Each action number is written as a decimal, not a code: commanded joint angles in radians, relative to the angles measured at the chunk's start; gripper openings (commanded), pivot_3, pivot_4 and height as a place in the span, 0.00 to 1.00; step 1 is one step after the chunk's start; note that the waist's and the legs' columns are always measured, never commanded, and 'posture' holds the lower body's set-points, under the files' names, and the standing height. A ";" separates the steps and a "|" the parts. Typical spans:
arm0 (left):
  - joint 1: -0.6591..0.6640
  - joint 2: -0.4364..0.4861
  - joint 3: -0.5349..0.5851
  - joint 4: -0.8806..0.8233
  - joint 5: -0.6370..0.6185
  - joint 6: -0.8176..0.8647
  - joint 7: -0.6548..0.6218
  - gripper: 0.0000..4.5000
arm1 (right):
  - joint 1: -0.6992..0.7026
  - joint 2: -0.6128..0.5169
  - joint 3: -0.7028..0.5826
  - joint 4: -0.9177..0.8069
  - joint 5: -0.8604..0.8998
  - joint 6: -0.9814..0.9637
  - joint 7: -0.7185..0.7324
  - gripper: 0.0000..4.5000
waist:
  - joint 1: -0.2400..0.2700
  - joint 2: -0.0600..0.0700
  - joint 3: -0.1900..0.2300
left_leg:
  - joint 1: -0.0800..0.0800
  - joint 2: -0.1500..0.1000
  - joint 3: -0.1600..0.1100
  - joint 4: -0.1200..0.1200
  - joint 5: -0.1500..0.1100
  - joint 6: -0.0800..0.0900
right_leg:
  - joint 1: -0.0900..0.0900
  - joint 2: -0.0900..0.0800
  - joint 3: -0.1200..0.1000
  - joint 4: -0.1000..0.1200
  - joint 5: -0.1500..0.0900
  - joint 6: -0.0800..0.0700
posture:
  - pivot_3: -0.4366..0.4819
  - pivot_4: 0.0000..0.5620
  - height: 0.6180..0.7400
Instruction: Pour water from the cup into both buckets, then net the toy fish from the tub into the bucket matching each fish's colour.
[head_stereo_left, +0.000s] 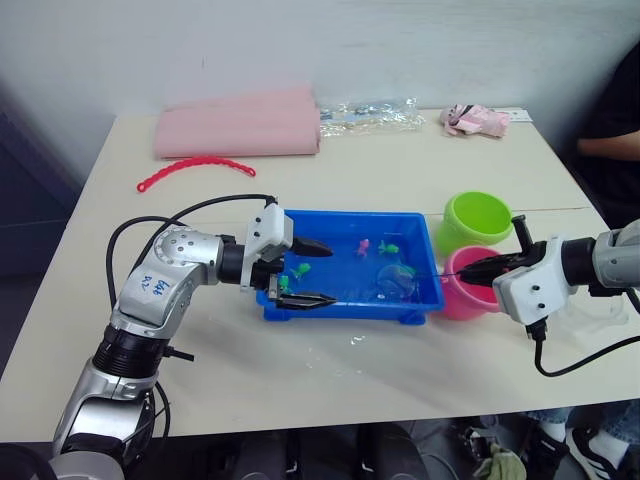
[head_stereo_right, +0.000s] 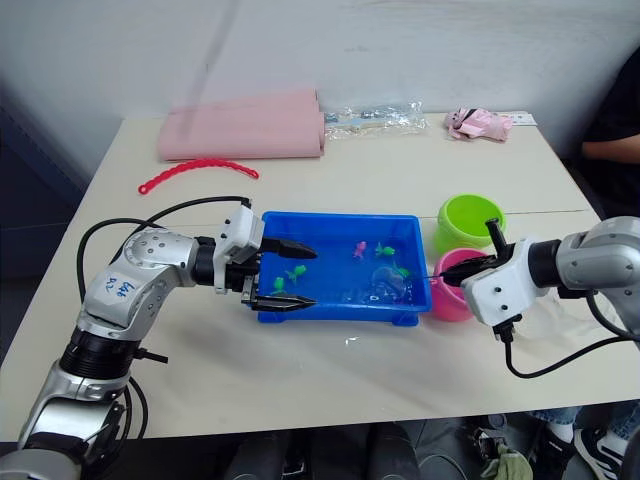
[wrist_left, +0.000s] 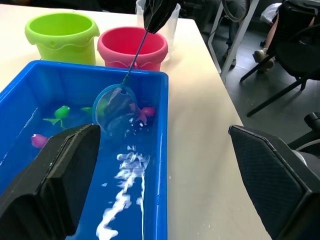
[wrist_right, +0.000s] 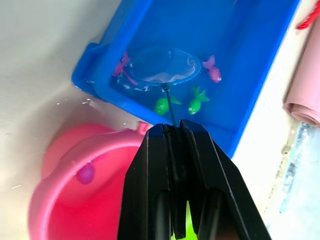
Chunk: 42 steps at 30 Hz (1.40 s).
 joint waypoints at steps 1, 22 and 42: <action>-0.003 0.015 0.005 -0.033 -0.010 -0.008 -0.004 0.99 | -0.018 0.003 -0.029 0.010 -0.076 -0.086 -0.056 0.00 | 0.000 0.000 0.000 | 0.000 0.000 0.000 0.000 0.000 0.000 | 0.000 0.000 0.000 0.000 0.000 0.000 | 0.48 0.27 0.98; 0.017 0.020 -0.003 -0.053 -0.021 -0.006 -0.001 0.99 | -0.172 -0.003 0.047 0.073 -0.158 -0.233 -0.061 0.00 | -0.001 0.002 0.001 | 0.000 0.000 0.000 0.000 0.000 0.000 | 0.000 0.000 0.000 0.000 0.000 0.000 | 0.48 0.27 0.98; 0.033 -0.001 -0.005 -0.066 -0.024 -0.007 0.018 0.99 | -0.462 0.032 0.258 0.251 -0.202 -0.487 0.070 0.00 | -0.003 0.004 0.002 | 0.000 0.000 0.000 0.000 0.000 0.000 | 0.000 0.000 0.000 0.000 0.000 0.000 | 0.48 0.27 0.98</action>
